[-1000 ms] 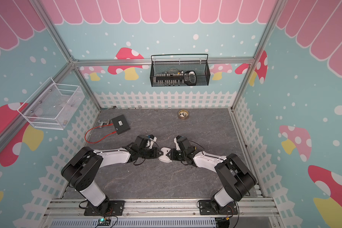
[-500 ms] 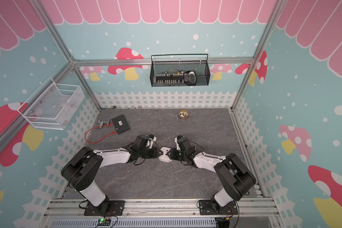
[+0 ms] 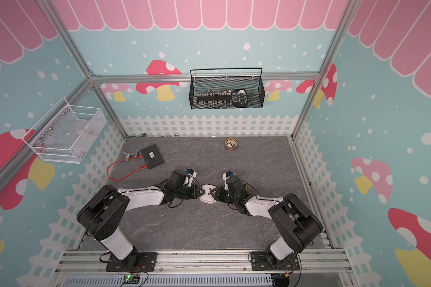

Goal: Remove the battery from the alarm
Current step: Remove the cover from the alarm.

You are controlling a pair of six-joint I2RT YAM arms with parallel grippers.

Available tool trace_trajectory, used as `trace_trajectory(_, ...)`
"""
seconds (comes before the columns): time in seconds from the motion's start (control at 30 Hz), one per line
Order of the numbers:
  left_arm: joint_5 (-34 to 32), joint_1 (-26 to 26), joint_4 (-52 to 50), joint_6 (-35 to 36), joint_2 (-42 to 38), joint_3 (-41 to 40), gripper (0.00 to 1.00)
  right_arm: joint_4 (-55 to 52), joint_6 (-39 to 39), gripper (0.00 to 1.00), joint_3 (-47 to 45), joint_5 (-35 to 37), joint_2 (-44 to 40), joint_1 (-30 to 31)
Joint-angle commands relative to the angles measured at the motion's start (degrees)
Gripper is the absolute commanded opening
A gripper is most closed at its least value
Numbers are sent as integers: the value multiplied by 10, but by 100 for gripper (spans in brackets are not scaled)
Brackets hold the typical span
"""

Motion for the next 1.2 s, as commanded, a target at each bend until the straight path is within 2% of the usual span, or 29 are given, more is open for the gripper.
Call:
trace_trajectory(0.0,10,-18,-48,-5,23,-21,37,109,12,37,7,-66,-18,13)
trace_trajectory(0.1,10,-19,-46,-7,24,-20,37,126,15,37,9,-80,-9,13)
trace_trajectory(0.27,8,-19,-46,-7,20,-22,37,100,8,37,4,-58,-33,13)
trace_trajectory(0.37,7,-17,-45,-6,20,-24,37,4,-22,37,19,-14,-82,12)
trace_trajectory(0.47,7,-16,-46,-6,20,-24,37,-153,-71,37,65,45,-115,12)
trace_trajectory(0.57,4,-17,-45,-7,12,-26,37,-303,-119,37,122,89,-111,12)
trace_trajectory(0.67,0,-16,-47,-13,0,-30,38,-382,-158,34,155,98,-88,13)
trace_trajectory(0.83,-26,-14,-50,-28,-57,-43,65,-445,-186,24,192,117,-57,14)
trace_trajectory(0.87,-32,-12,-56,-29,-74,-45,68,-455,-188,24,201,121,-52,14)
trace_trajectory(1.03,-45,0,-82,-23,-145,-43,70,-494,-181,22,249,119,-15,23)
trace_trajectory(1.17,-40,4,-85,-22,-162,-49,69,-540,-169,24,305,147,12,48)
